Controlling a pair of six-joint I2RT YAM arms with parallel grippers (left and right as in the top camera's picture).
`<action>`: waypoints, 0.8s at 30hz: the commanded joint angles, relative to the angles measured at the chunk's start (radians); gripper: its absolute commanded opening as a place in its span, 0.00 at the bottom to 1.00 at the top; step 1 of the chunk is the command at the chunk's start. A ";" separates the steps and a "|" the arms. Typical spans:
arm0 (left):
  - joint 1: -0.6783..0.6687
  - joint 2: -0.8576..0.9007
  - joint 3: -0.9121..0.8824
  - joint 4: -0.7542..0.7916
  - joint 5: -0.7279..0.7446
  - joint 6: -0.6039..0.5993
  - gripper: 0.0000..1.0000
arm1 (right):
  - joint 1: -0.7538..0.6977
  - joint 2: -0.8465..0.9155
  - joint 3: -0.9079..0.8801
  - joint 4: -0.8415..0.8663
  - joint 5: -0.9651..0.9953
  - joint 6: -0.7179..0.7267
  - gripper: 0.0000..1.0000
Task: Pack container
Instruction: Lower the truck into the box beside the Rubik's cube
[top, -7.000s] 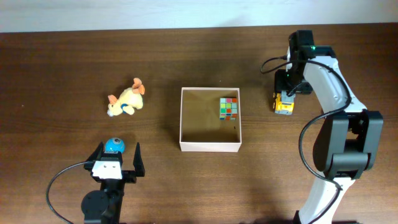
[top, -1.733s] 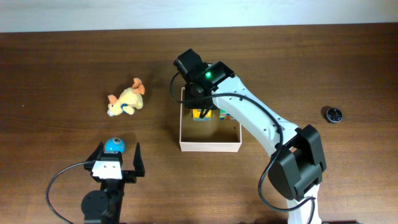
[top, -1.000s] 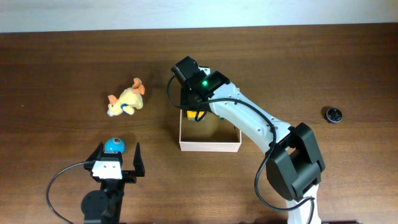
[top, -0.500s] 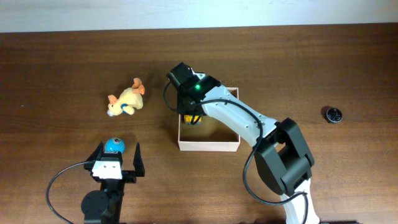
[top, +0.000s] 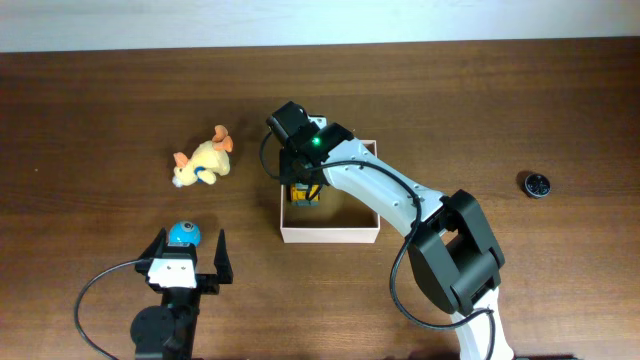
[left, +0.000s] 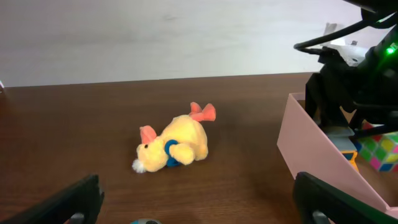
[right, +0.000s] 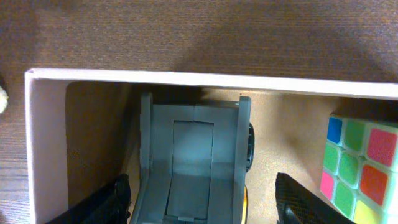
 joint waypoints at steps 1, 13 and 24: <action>0.005 -0.008 -0.007 0.003 0.004 0.016 0.99 | 0.008 -0.006 -0.002 -0.013 0.002 -0.027 0.69; 0.005 -0.008 -0.007 0.003 0.004 0.016 0.99 | 0.008 -0.121 0.063 -0.155 -0.003 -0.132 0.72; 0.005 -0.008 -0.007 0.003 0.004 0.016 0.99 | 0.005 -0.147 0.069 -0.272 0.114 -0.158 0.72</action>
